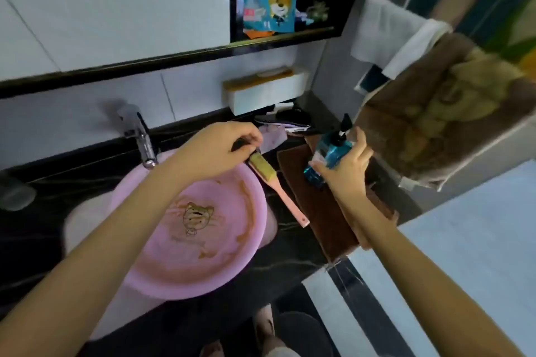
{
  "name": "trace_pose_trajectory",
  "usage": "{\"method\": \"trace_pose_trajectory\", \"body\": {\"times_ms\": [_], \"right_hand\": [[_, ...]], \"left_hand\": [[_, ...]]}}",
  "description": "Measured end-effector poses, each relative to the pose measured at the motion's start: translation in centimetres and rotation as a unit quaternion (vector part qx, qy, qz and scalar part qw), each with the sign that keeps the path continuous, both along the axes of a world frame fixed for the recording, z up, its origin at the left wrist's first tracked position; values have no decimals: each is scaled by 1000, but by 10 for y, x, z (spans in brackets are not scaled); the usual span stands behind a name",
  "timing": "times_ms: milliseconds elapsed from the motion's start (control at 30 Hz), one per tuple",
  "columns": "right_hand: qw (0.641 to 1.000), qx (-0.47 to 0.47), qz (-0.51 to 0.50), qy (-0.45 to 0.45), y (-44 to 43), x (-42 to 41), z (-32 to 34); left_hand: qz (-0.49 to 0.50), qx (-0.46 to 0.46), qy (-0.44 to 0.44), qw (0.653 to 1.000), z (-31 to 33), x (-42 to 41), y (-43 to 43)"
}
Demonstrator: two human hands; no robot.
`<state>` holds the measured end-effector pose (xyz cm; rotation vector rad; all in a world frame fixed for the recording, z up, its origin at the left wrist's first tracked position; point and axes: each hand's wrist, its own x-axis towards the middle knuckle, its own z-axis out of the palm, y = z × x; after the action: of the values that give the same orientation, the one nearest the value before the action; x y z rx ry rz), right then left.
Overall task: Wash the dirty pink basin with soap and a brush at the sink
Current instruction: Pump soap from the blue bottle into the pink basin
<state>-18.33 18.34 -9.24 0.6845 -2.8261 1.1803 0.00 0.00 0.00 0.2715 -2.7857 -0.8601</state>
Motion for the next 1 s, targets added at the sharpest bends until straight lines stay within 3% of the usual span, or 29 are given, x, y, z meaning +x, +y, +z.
{"method": "trace_pose_trajectory", "body": {"times_ms": [100, 333, 467, 533, 667, 867, 1000], "right_hand": [[999, -17, 30, -29, -2, -19, -16], [992, -59, 113, -1, -1, -55, -25], [963, -16, 262, 63, 5, -55, 3], [948, -12, 313, 57, 3, -47, 20], [918, -13, 396, 31, -6, -21, 32], [902, 47, 422, -81, -25, 26, 21], [904, 84, 405, -108, -42, 50, 9]], "left_hand": [[18, 1, -16, 1000, -7, -27, 2], [28, 16, -36, 999, -27, -77, -6], [36, 57, -79, 995, -54, -86, 5], [14, 132, -107, 985, -67, -83, 25], [-44, 309, -48, 949, -96, -70, 66], [42, 434, 31, 900, -129, -31, 84], [115, 560, 61, 818, -136, -4, 95]]}}
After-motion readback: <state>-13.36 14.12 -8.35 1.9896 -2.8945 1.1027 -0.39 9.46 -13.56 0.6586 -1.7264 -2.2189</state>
